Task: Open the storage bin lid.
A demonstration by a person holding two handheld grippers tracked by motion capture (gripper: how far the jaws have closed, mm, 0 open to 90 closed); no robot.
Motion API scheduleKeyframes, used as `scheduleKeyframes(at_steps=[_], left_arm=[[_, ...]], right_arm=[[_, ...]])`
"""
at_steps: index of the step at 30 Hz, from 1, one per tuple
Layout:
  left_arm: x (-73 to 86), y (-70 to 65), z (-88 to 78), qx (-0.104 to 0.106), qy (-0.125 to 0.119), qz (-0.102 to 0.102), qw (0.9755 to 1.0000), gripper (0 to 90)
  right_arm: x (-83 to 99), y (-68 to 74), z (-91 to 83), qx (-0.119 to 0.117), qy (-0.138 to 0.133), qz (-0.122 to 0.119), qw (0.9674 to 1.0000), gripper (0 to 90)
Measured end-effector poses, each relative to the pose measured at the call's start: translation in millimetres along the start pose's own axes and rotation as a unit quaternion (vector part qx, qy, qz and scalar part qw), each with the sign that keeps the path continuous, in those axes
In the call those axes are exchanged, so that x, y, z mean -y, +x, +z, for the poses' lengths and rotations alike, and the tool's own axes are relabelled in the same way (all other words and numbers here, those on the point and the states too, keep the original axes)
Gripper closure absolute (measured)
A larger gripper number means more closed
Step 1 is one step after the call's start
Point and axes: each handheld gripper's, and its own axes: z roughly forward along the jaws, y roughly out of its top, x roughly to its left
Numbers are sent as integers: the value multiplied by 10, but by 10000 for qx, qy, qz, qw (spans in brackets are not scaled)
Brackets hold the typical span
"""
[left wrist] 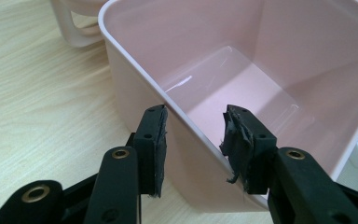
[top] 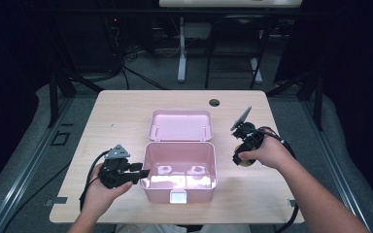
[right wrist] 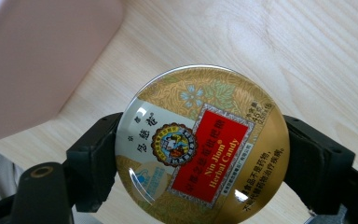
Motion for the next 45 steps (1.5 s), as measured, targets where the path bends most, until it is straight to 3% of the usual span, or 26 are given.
scheduleKeyframes(at_steps=[10, 23, 36, 45], left_arm=[[1, 2, 1, 4, -12, -6, 10000, 589], [2, 1, 1, 0, -33, -7, 10000, 590], [3, 3, 1, 6, -18, -2, 10000, 589], [3, 5, 3, 16, -22, -14, 10000, 588]], right_arm=[[-61, 118, -202, -39, -11, -273, 9996, 200], [-110, 222, -435, -61, -109, -437, 9990, 200], [-250, 455, -576, -110, -142, -1130, 9934, 200], [-321, 600, -600, -137, -188, -1350, 9906, 199]])
